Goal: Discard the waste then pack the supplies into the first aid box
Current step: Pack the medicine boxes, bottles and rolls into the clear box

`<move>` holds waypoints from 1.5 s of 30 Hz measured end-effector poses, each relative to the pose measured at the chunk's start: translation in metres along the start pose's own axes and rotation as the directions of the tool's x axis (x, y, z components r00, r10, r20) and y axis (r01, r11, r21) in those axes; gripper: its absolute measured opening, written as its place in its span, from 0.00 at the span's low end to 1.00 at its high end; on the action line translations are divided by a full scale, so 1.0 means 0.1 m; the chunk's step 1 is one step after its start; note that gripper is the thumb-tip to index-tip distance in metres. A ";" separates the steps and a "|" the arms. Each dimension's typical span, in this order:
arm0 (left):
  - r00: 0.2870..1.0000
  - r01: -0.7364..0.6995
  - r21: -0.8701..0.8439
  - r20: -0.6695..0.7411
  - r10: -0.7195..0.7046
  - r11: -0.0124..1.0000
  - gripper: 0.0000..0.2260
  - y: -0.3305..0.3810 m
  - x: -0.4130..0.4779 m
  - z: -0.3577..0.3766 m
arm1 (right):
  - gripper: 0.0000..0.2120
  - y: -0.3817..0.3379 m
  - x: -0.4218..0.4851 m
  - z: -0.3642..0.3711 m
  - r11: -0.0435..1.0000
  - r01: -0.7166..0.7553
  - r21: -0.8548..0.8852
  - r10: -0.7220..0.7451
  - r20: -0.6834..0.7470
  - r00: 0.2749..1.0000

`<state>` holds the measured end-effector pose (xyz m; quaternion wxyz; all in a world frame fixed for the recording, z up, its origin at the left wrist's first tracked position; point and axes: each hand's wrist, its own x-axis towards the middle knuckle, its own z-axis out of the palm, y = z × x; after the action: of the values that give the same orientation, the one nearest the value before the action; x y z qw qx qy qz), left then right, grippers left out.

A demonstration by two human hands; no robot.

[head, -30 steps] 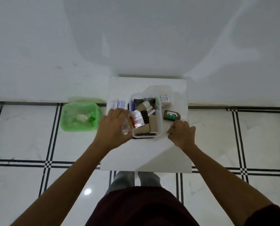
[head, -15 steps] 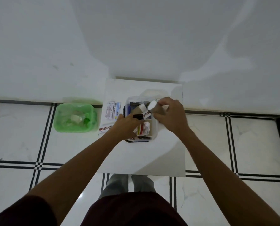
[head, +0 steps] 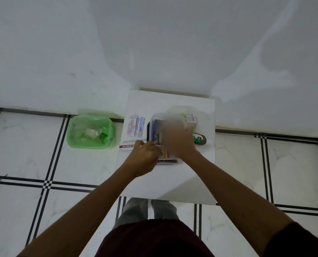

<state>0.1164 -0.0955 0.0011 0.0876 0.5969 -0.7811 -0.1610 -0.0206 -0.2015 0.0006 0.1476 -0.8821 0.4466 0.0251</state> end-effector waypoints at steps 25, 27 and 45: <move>0.885 0.462 -0.022 0.082 -0.459 0.887 0.22 -0.66 -0.24 0.25 | 0.18 0.01 -0.42 0.22 0.997 -0.074 0.032 0.076 -0.088 0.993; 0.887 0.448 0.028 0.106 -0.449 0.893 0.21 -0.70 -0.22 0.25 | 0.18 0.01 -0.38 0.19 0.996 -0.090 -0.010 0.089 -0.097 0.991; 0.858 0.447 -0.271 -0.140 -0.494 0.852 0.15 -0.79 -0.45 0.08 | 0.22 1.08 -0.28 0.20 0.896 -0.429 0.111 0.412 0.149 0.899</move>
<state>0.1974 -0.0699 -0.0325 0.1932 0.7697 -0.5731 -0.2044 -0.1217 -0.2337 -0.0396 0.2277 -0.7486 0.6177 0.0785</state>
